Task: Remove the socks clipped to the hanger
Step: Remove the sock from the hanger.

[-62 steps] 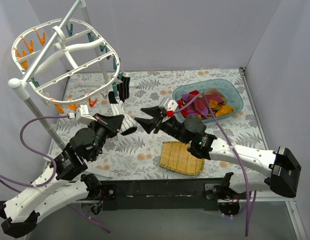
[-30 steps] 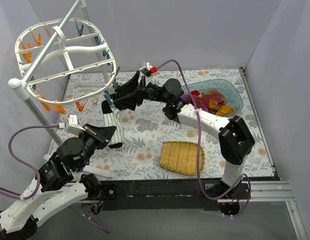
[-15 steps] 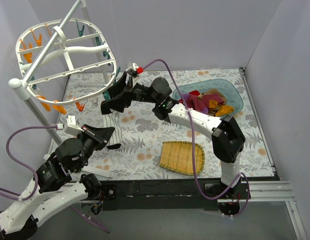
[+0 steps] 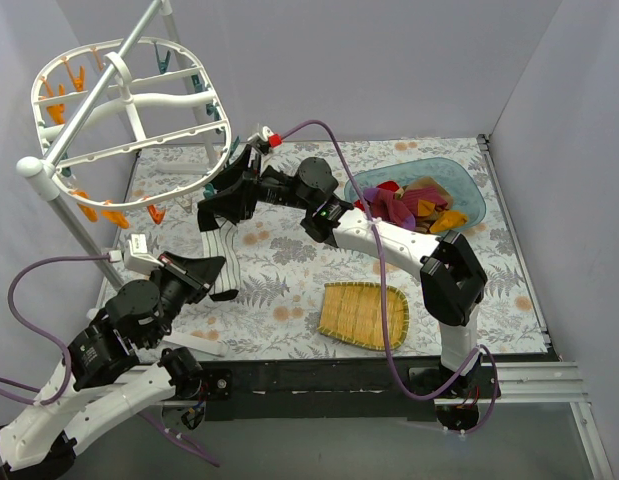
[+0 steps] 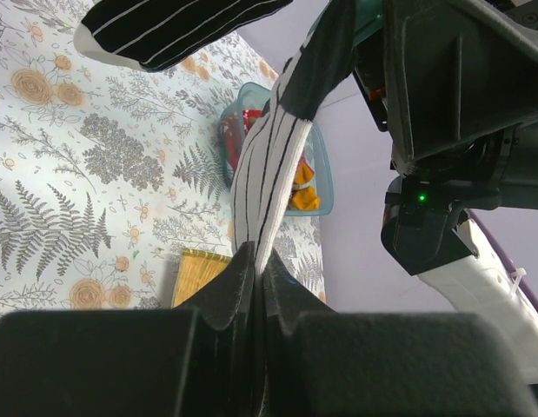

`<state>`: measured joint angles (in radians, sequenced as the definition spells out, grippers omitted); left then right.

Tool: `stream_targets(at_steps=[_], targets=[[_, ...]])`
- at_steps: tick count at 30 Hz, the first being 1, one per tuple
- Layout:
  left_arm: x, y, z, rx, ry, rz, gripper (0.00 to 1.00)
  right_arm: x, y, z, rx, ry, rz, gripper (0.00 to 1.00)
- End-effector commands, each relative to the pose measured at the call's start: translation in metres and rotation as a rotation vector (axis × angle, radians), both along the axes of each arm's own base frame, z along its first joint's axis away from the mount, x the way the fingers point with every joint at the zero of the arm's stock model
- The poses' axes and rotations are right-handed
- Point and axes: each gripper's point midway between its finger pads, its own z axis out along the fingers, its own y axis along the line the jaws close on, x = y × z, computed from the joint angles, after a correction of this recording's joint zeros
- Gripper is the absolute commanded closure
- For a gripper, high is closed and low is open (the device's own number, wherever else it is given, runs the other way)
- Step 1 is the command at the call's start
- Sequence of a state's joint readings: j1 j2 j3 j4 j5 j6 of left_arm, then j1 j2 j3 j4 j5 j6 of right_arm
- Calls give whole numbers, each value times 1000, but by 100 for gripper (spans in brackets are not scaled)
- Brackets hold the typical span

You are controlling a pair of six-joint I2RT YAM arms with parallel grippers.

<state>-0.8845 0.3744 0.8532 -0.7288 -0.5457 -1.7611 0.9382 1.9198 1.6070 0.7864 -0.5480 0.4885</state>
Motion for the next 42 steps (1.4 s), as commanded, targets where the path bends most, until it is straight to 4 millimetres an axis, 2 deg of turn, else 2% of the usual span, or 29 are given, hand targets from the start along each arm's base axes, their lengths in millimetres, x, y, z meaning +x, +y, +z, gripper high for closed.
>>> stream_targets(at_steps=[1, 7, 10, 11, 13, 14, 27, 30, 34, 37, 42], targets=[[-2, 9, 6, -6, -7, 24, 100, -4, -10, 35, 79, -50, -32, 33], [-2, 9, 4, -5, -5, 28, 100, -5, -8, 37, 81, -47, -41, 43], [-1, 9, 2, -3, -1, 28, 100, -5, -6, 36, 69, -51, -46, 67], [-2, 9, 3, -5, -3, 26, 100, -4, -6, 35, 65, -49, -56, 85], [-2, 9, 1, 0, 0, 28, 100, -5, -5, 35, 57, -56, -65, 97], [-2, 9, 0, -2, 2, 28, 100, -5, -5, 36, 57, -57, -71, 99], [2, 7, -11, 19, 21, 40, 100, -10, -1, 37, 29, -86, -93, 99], [3, 6, -13, 22, 24, 37, 100, -14, 0, 37, 24, -93, -99, 90], [3, 5, -13, 23, 22, 36, 100, -23, 3, 37, 10, -119, -102, 69], [4, 4, -14, 22, 22, 35, 100, -28, 6, 36, -4, -140, -101, 58], [5, 1, -15, 23, 23, 29, 100, -33, 7, 34, -20, -150, -107, 44]])
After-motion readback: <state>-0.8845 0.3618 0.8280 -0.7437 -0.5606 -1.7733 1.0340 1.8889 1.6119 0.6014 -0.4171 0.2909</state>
